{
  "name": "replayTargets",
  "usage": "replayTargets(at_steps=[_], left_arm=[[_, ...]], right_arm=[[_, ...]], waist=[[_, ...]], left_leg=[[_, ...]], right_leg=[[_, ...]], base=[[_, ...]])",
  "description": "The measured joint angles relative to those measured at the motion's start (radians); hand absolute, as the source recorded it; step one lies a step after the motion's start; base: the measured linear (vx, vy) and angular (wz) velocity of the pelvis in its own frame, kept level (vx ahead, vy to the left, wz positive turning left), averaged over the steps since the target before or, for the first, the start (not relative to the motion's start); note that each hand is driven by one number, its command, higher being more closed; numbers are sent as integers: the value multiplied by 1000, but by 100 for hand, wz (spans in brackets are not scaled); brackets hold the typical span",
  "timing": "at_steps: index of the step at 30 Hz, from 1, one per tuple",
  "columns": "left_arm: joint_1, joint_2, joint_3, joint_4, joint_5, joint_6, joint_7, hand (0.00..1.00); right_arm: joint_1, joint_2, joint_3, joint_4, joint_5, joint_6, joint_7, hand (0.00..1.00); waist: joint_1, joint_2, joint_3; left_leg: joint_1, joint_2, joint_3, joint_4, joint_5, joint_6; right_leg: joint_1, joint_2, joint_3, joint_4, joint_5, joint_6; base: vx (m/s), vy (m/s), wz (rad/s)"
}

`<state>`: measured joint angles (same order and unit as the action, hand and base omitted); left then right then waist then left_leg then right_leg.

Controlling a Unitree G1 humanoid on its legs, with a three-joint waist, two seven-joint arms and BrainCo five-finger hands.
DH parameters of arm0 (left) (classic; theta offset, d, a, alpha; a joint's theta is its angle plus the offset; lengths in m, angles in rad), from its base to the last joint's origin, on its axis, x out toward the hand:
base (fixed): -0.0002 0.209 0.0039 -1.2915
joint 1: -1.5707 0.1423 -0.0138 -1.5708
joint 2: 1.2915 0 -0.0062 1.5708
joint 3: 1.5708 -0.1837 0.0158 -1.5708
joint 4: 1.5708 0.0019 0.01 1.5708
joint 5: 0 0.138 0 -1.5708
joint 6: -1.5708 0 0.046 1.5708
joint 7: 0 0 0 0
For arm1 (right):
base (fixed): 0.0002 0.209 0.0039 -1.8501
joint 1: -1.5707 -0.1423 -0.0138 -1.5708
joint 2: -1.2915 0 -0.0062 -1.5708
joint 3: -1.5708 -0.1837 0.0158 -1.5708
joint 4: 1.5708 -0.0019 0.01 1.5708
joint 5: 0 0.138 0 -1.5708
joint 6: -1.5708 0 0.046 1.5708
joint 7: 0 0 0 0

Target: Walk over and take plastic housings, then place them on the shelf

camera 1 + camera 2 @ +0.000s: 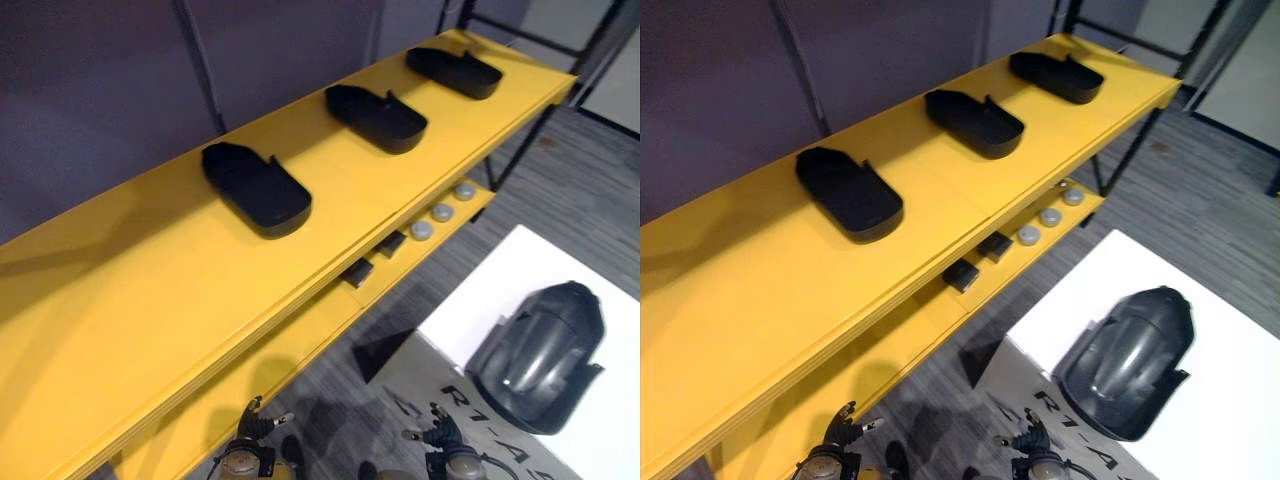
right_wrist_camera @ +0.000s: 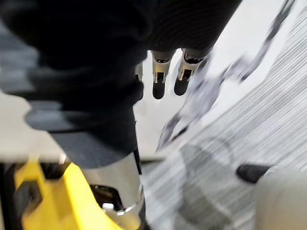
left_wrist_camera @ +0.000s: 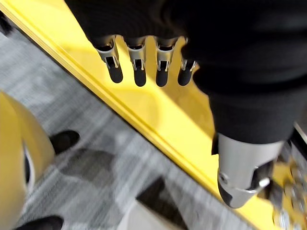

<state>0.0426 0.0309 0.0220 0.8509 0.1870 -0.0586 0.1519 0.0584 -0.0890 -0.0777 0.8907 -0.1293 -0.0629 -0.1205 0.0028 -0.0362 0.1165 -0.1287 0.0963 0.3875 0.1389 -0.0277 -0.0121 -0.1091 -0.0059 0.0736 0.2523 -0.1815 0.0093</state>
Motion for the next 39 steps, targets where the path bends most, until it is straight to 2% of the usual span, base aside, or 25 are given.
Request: replayTargets(at_steps=[2,3,4,5,6,8,10,13,14,15,17,18,19,20,21,22,25,26,30,33,36,38,39], left_arm=[[-4,2,-1,21,1,0,0,0],[-7,0,1,39,2,2,1,0],[-3,2,2,43,2,5,1,0],[-2,2,0,44,2,7,1,0],[-5,13,-6,44,1,7,2,0],[-16,25,-9,53,0,6,2,0],[-17,25,-8,66,1,6,1,0],[-28,15,-8,80,1,7,-1,0],[-28,10,-8,82,1,7,-2,0],[-26,3,-8,84,0,7,-2,0],[-20,0,-6,80,-8,5,1,0],[-18,1,-6,81,-9,5,2,0],[-14,1,-6,80,-17,2,5,0],[-9,0,-6,81,-29,1,10,0],[-5,-1,-6,83,-29,1,11,0],[-7,5,6,95,-29,2,12,0],[-6,10,35,109,-36,2,14,0],[-2,13,38,117,-36,4,13,0],[4,24,73,113,-45,6,13,0],[8,35,87,95,-46,5,13,0],[24,36,110,58,-46,4,9,0],[52,37,111,25,-46,1,-2,0],[57,37,111,21,-46,1,-3,0]], right_arm=[[-3,-9,0,6,0,0,0,0],[-12,-2,1,7,1,0,0,0],[-23,7,1,5,2,-1,-1,0],[-25,9,1,5,2,-1,-2,0],[-22,23,3,14,2,0,-2,0],[-9,30,3,29,3,0,-2,0],[8,32,3,41,19,-1,-4,0],[11,27,2,41,30,-1,-7,0],[11,25,2,41,38,-1,-10,0],[10,23,2,41,44,-1,-15,0],[9,13,1,43,46,-1,-19,0],[8,10,1,43,46,-1,-19,0],[9,7,0,44,46,-1,-19,0],[11,4,-1,42,46,-2,-20,0],[12,1,-3,41,46,-3,-20,0],[14,7,-23,41,48,-3,-20,0],[30,29,-71,44,71,-3,-19,0],[35,28,-87,44,89,-3,-20,0],[46,26,-189,38,145,-2,-27,0],[64,11,-321,-24,191,-1,-38,0],[89,-15,-418,-193,242,1,-59,0],[133,-51,-448,-461,241,4,-84,0],[140,-58,-453,-531,241,4,-89,0]], waist=[[-11,3,-1],[-11,3,-1],[-12,2,0],[-15,3,1],[-13,2,1],[-35,16,9],[-34,28,10],[-31,30,21],[-29,29,26],[-15,31,39],[2,38,51],[2,38,52],[3,44,51],[2,64,44],[2,77,39],[3,78,36],[7,61,21],[10,64,18],[9,65,16],[-13,63,13],[-23,61,1],[-38,61,-23],[-40,60,-27]], left_leg=[[21,15,34,-7,2,-3],[37,39,82,-9,2,-3],[57,46,143,-11,3,-3],[69,46,169,-13,3,-3],[99,50,218,-10,-4,-14],[115,66,209,-6,-4,-23],[121,131,208,58,-6,-30],[89,207,191,193,-15,-41],[79,217,148,225,-16,-42],[71,196,18,244,-61,-58],[70,96,-249,245,-146,-114],[65,70,-312,243,-159,-128],[62,30,-403,227,-173,-134],[66,22,-446,191,-167,-117],[67,29,-446,165,-160,-98],[84,30,-422,142,-172,-72],[120,-3,-383,67,-159,-51],[139,-12,-365,39,-150,-39],[187,-23,-327,-17,-141,-30],[204,-27,-315,-34,-141,-30],[222,-35,-304,-35,-140,-30],[223,-47,-303,-34,-136,-29],[226,-48,-302,-34,-135,-28]], right_leg=[[-11,16,27,1,17,5],[-28,12,-19,1,27,7],[-51,-52,-193,33,-6,-26],[-58,-104,-298,66,-15,-17],[-57,-187,-483,112,-2,-1],[-39,-151,-467,96,10,-4],[11,-81,-419,3,59,-29],[44,-17,-361,-98,116,-55],[45,-4,-331,-111,125,-60],[49,8,-284,-120,133,-57],[46,25,-198,-126,144,-59],[46,28,-181,-128,144,-59],[46,38,-149,-131,150,-50],[47,53,-136,-137,157,-39],[46,64,-134,-139,159,-36],[48,65,-109,-141,163,-31],[47,34,-73,-155,178,-10],[44,27,-55,-154,180,-6],[44,22,-28,-154,177,3],[48,20,-22,-154,171,11],[61,17,-9,-155,167,16],[60,10,0,-155,161,22],[60,8,2,-155,161,22]], base=[[-24,-67,-87],[-85,-111,-134],[-93,-89,-135],[-98,-66,-140],[-64,-47,-92],[-52,-92,-60],[-50,-174,-70],[-80,-177,-71],[-68,-97,-101],[-66,-47,-115],[-53,24,-125],[-28,115,-105],[-13,156,-92],[-12,179,-91],[3,187,-77],[17,192,-50],[64,170,-31],[109,150,-34],[154,89,-25],[159,63,-16],[88,50,-19],[49,42,-12],[20,37,-11]])
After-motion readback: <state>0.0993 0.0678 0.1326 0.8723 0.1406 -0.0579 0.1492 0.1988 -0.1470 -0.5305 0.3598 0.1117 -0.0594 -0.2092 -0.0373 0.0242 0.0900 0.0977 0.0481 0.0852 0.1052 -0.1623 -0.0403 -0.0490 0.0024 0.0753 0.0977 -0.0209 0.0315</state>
